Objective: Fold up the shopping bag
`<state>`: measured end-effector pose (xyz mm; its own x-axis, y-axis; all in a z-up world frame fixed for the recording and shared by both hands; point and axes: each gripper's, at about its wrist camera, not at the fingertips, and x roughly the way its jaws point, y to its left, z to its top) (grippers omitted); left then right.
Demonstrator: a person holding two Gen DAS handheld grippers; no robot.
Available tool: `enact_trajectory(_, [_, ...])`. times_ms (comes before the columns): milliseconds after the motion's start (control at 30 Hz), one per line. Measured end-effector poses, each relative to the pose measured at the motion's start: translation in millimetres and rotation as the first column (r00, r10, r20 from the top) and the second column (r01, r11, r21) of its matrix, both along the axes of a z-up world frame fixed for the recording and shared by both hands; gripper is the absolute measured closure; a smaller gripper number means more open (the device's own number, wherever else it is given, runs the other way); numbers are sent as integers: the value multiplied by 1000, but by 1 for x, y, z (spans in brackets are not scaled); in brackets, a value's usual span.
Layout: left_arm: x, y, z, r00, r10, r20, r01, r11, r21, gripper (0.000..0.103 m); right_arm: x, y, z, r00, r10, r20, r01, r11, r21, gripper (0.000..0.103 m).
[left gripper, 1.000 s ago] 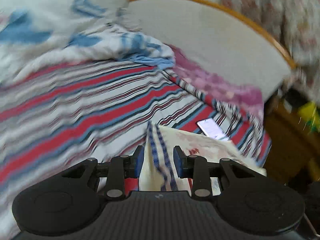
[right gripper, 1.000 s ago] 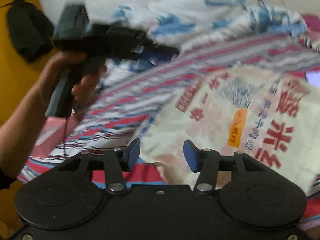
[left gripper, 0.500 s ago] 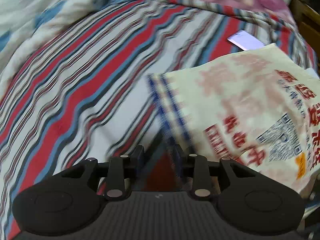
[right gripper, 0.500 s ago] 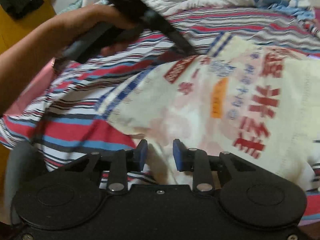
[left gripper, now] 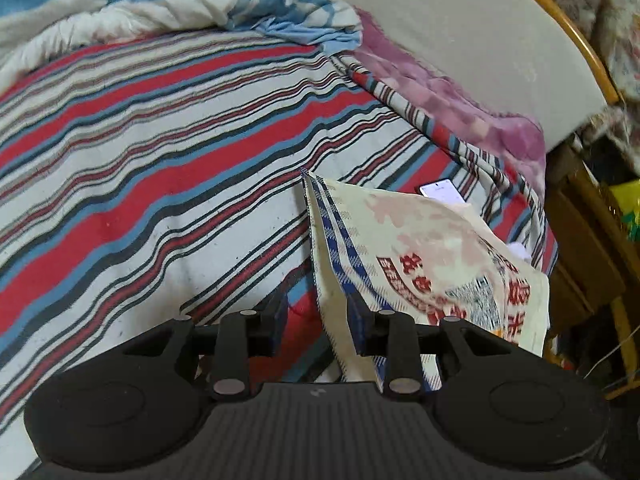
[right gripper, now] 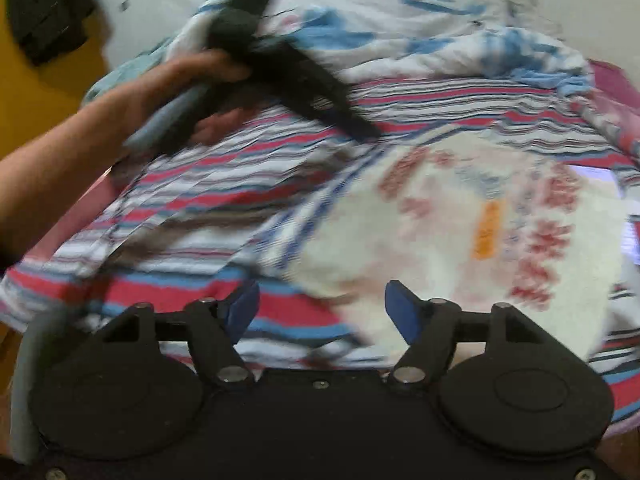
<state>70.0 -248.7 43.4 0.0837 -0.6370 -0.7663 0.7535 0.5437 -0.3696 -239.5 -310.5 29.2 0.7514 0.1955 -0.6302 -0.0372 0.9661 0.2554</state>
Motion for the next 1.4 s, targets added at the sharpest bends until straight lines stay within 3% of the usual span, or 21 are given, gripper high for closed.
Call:
enact_trajectory(67, [2, -2, -1, 1000, 20, 5, -20, 1000, -3, 72, 9, -7, -16, 998, 6, -68, 12, 965, 263, 32])
enact_trajectory(133, [-4, -1, 6, 997, 19, 71, -18, 1000, -9, 72, 10, -28, -39, 991, -54, -120, 112, 821, 560, 32])
enact_trajectory(167, [-10, -1, 12, 991, 13, 135, -11, 1000, -15, 72, 10, -35, -49, 984, -97, -152, 173, 751, 638, 32])
enact_trajectory(200, [-19, -1, 17, 981, -3, 196, 9, 1000, -28, 72, 8, -39, -55, 972, -155, -178, 234, 733, 639, 32])
enact_trajectory(267, [-32, -5, 22, 967, -78, 241, 93, 994, -49, 72, 5, -38, -57, 953, -247, -174, 301, 743, 598, 32])
enact_trajectory(333, [-45, -13, 23, 950, -157, 271, 177, 983, -51, 72, 1, -38, -61, 936, -309, -170, 344, 692, 635, 32])
enact_trajectory(433, [-61, -30, 5, 910, -261, 322, 244, 965, 93, 72, 3, -39, -70, 900, -385, -202, 408, 588, 698, 33])
enact_trajectory(533, [-70, -35, -19, 889, -318, 329, 262, 943, 205, 73, 13, -34, -80, 874, -416, -249, 451, 507, 735, 35])
enact_trajectory(600, [-71, -33, -29, 895, -322, 309, 256, 938, 235, 73, 21, -27, -88, 866, -410, -285, 471, 479, 741, 42])
enact_trajectory(667, [-67, -28, -36, 912, -316, 263, 257, 937, 236, 73, 23, -21, -98, 846, -415, -335, 505, 420, 754, 66])
enact_trajectory(700, [-65, -24, -37, 917, -310, 251, 255, 939, 228, 73, 23, -19, -102, 837, -422, -347, 516, 402, 756, 70])
enact_trajectory(800, [-59, -20, -39, 930, -286, 232, 240, 948, 208, 73, 22, -15, -97, 835, -449, -318, 513, 424, 747, 80])
enact_trajectory(833, [-58, -19, -39, 930, -284, 232, 238, 949, 207, 73, 22, -14, -95, 836, -454, -307, 509, 434, 744, 89])
enact_trajectory(933, [-64, -17, -37, 915, -311, 257, 254, 939, 230, 72, 25, -18, -89, 873, -402, -275, 463, 509, 726, 92])
enact_trajectory(1033, [-76, -1, -29, 896, -324, 304, 247, 932, 265, 72, 35, -29, -87, 932, -245, -268, 363, 582, 728, 93])
enact_trajectory(1167, [-87, 50, -8, 888, -236, 395, 141, 957, 254, 72, 49, -25, -73, 976, 40, -214, 126, 698, 705, 93])
enact_trajectory(1200, [-89, 68, 0, 889, -194, 415, 100, 966, 238, 72, 53, -19, -69, 973, 126, -195, 45, 723, 689, 93])
enact_trajectory(1267, [-90, 102, 16, 894, -93, 438, 9, 982, 191, 72, 63, -3, -60, 935, 312, -167, -134, 750, 647, 93])
enact_trajectory(1333, [-96, 134, 31, 889, -14, 457, -61, 987, 148, 72, 73, 13, -55, 864, 476, -166, -295, 744, 599, 93])
enact_trajectory(1400, [-105, 154, 39, 886, 0, 463, -77, 986, 148, 72, 83, 22, -52, 786, 590, -184, -417, 726, 548, 93])
